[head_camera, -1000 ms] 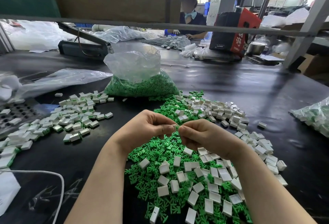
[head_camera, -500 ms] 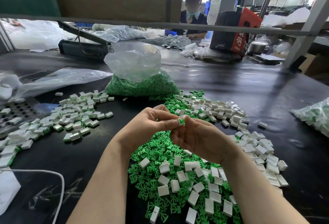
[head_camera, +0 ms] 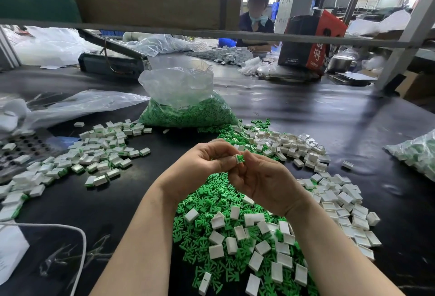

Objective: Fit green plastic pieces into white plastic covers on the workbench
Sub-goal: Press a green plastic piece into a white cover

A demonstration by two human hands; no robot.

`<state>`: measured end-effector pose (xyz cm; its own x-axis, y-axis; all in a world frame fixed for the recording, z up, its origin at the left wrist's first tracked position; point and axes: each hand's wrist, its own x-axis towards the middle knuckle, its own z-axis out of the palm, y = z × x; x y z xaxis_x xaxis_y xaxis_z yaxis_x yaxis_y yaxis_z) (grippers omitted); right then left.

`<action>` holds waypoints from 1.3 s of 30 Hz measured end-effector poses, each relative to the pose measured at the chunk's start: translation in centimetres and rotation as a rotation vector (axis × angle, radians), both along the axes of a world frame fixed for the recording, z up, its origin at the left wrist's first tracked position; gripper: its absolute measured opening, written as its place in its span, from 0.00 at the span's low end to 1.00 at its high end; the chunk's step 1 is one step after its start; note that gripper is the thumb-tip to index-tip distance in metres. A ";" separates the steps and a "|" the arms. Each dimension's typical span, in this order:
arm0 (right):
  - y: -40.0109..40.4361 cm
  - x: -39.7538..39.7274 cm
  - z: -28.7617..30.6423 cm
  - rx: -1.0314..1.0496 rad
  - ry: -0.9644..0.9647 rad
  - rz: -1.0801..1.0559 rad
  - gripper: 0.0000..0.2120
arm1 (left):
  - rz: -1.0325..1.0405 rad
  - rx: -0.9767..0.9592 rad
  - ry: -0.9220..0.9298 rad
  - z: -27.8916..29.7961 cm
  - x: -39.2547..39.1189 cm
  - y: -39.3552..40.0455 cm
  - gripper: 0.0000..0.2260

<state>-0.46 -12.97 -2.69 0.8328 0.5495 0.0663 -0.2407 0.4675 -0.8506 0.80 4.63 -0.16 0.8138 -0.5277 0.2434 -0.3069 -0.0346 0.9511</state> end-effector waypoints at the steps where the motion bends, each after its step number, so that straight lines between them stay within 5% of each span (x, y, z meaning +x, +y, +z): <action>1: 0.0 0.0 0.0 -0.002 -0.006 -0.001 0.20 | -0.002 -0.008 0.004 0.0 0.0 0.0 0.04; 31: 0.5 0.0 0.0 0.067 -0.013 0.000 0.28 | 0.009 0.017 -0.026 0.1 0.0 0.1 0.05; 39: 0.3 -0.1 0.0 0.036 -0.037 0.014 0.18 | 0.032 0.079 -0.034 0.5 -0.3 0.1 0.06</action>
